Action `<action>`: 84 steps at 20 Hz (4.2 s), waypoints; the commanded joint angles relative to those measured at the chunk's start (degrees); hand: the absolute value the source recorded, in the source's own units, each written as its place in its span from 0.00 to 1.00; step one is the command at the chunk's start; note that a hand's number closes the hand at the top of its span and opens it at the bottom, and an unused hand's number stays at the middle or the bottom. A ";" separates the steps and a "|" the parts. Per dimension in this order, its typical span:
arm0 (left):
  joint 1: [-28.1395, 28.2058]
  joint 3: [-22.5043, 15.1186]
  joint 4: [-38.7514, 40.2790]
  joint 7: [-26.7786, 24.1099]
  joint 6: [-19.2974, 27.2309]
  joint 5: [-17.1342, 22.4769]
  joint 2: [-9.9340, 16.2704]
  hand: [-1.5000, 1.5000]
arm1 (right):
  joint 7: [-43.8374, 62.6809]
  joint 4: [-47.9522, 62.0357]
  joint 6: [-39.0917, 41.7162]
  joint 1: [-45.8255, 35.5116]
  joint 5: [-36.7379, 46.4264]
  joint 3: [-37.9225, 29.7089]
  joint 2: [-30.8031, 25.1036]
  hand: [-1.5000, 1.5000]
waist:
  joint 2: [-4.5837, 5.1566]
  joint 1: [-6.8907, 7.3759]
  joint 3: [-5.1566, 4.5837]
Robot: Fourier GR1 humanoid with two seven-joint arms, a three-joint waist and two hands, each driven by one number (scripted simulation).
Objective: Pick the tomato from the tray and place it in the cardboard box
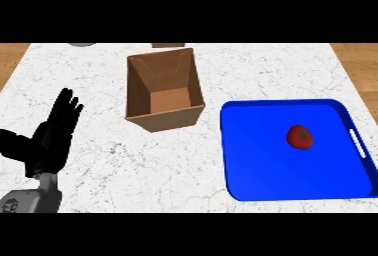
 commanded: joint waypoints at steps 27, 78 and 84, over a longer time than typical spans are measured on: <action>-3.19 1.34 -2.81 4.59 -2.02 -2.50 -3.09 0.50 | 49.02 -27.52 26.59 -4.61 7.76 10.57 -12.07 0.00 | 0.10 1.87 -0.18; -0.59 6.52 -8.26 8.07 -7.91 -6.70 -7.78 0.50 | 40.09 1.69 28.45 -20.36 33.81 9.29 10.19 0.00 | 0.10 2.07 -0.16; -0.16 4.66 -8.50 7.68 -6.23 -8.91 -9.95 0.50 | 38.57 4.71 28.27 -21.11 34.57 9.06 11.02 0.00 | 0.11 2.08 -0.16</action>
